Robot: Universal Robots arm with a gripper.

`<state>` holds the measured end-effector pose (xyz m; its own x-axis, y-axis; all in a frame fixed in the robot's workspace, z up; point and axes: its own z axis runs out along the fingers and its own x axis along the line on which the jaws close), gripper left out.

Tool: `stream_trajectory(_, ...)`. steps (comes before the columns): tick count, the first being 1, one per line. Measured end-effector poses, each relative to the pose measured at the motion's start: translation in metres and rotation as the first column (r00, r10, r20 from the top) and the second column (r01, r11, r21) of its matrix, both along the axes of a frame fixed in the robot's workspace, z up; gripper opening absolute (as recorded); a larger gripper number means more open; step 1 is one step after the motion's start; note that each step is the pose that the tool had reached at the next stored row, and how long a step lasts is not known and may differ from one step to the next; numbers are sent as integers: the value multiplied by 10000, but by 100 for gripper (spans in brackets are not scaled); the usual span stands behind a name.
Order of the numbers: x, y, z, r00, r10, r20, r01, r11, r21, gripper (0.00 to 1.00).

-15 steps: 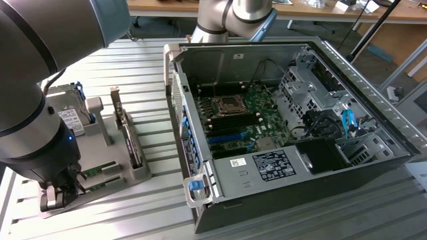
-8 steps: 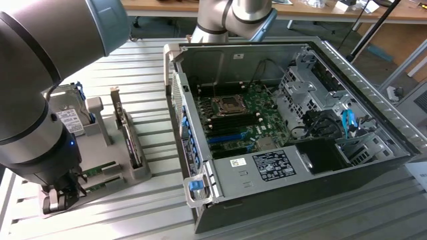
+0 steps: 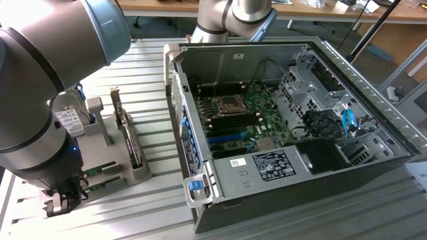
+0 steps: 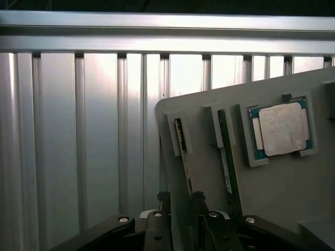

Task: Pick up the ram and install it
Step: 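Pick up the ram and move it above insertion slot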

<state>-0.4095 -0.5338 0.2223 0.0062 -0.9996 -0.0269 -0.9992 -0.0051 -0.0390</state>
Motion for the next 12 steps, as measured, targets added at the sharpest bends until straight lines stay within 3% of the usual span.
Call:
stream_trajectory(5, -2, 0, -38, 10000, 24, -4, -24, 10000, -3, 30)
stream_trajectory(9, -3, 1, -45, 9981, 616, 0, -616, 9981, 0, 30)
stream_trajectory(12, -2, 0, -45, 9975, 711, -1, -711, 9975, -1, 30)
